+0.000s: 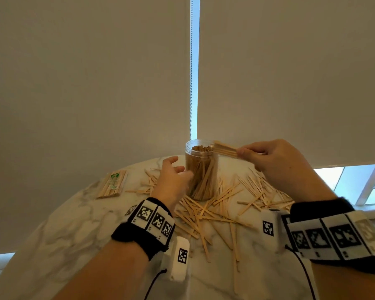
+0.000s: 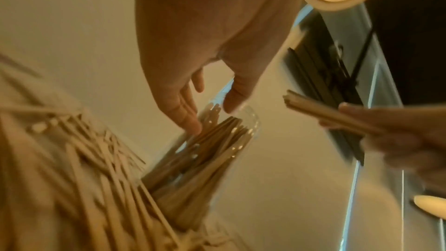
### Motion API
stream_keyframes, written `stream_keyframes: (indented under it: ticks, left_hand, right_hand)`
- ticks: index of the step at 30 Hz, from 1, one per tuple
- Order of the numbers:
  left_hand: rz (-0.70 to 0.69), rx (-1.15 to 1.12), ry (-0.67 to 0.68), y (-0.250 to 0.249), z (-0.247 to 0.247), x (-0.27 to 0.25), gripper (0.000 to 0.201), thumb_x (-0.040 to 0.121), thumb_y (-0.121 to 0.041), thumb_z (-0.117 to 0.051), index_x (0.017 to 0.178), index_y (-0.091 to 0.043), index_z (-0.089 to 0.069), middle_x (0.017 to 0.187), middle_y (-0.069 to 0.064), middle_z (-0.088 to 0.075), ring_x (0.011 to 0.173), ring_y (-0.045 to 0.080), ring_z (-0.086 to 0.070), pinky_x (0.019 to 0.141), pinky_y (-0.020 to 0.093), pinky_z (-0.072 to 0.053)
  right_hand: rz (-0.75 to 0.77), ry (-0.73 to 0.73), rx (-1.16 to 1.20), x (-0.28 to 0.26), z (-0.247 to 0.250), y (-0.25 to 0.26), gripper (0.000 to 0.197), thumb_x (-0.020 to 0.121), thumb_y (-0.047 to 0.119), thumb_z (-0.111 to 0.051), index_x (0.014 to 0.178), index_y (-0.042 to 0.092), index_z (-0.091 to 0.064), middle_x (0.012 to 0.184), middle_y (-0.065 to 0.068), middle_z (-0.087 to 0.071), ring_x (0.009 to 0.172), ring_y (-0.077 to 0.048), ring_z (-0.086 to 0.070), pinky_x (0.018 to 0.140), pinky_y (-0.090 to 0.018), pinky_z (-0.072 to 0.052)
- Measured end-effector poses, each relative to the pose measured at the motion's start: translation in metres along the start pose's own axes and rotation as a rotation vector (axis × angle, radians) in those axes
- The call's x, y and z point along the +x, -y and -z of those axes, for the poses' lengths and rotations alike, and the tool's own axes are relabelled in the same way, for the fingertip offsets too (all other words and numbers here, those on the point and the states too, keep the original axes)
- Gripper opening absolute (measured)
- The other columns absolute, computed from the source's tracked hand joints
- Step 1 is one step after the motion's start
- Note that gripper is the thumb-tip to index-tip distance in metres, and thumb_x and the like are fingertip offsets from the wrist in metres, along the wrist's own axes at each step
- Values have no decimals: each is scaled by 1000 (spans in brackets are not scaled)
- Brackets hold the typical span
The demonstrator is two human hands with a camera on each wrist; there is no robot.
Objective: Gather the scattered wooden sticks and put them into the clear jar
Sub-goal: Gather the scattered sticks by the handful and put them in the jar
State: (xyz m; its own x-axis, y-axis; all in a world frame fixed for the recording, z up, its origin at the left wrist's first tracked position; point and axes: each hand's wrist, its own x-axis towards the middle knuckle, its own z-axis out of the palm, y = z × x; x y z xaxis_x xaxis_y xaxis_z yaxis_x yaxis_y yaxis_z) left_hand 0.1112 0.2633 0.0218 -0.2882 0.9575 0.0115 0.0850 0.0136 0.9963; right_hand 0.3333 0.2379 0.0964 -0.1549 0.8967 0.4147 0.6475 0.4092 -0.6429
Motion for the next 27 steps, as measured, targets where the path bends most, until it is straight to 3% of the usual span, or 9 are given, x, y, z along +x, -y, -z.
stream_keyframes:
  ticks: [3, 6, 9, 11, 12, 15, 20, 25, 27]
  left_hand:
    - [-68, 161, 126, -11, -5, 20, 126, 75, -34, -87, 159, -29, 7, 158, 8, -33, 141, 28, -38, 116, 48, -33]
    - [-112, 174, 182, -22, -15, 40, 155, 59, -47, -94, 154, -29, 26, 159, 7, -32, 143, 23, -36, 119, 44, -26]
    - [-119, 132, 199, -25, -24, 51, 141, 68, -27, -92, 157, -23, 17, 137, -6, -53, 121, 12, -54, 105, 24, -35]
    - [-155, 125, 180, -19, -28, 53, 122, 72, -17, -89, 158, -18, -3, 108, -14, -57, 105, 7, -61, 82, 9, -45]
    - [-179, 140, 173, -14, -29, 56, 116, 71, -18, -90, 156, -16, -11, 109, -10, -60, 103, 8, -62, 73, 7, -45]
    - [-181, 191, 149, 0, -29, 68, 119, 64, -33, -94, 153, -22, -16, 132, 2, -57, 116, 18, -60, 89, 23, -48]
    - [-180, 209, 138, 3, -29, 73, 123, 61, -41, -93, 153, -29, -13, 141, 5, -50, 127, 26, -52, 106, 41, -45]
    - [-167, 194, 140, 5, -29, 72, 126, 55, -44, -93, 152, -31, -14, 145, 6, -46, 131, 29, -48, 108, 50, -45]
    - [-170, 206, 127, 6, -29, 74, 120, 60, -41, -93, 151, -31, -15, 144, 5, -45, 131, 29, -48, 107, 50, -45]
  right_hand:
    - [-19, -3, -116, 29, -1, 12, 25, 95, 48, -59, 102, 34, -78, 62, 7, -61, 60, -13, -54, 53, -29, -36]
    - [0, 125, -385, 75, -10, 30, 24, 94, 46, -62, 97, 29, -78, 75, 7, -66, 69, -11, -56, 57, -27, -36]
    - [66, 299, -658, 116, -25, 49, 37, 86, 52, -70, 107, 22, -76, 92, 4, -72, 89, -16, -64, 75, -31, -49]
    - [109, 441, -839, 133, -40, 59, 43, 85, 51, -71, 112, 18, -74, 83, 5, -68, 87, -17, -63, 79, -31, -49]
    - [118, 497, -904, 140, -47, 63, 42, 87, 49, -70, 113, 16, -73, 77, 5, -65, 86, -17, -62, 79, -31, -48]
    - [159, 585, -998, 156, -74, 62, 33, 94, 37, -66, 112, 10, -72, 75, 3, -64, 83, -16, -61, 79, -28, -48]
    - [256, 509, -1051, 164, -89, 58, 25, 90, 31, -71, 105, 12, -74, 104, -1, -72, 91, -17, -65, 79, -27, -53]
    - [251, 547, -1063, 164, -97, 58, 22, 91, 25, -67, 109, 13, -75, 110, -3, -72, 101, -20, -65, 85, -29, -52]
    - [247, 536, -1026, 164, -102, 57, 24, 93, 24, -62, 111, 12, -72, 110, -6, -71, 93, -22, -65, 81, -32, -53]
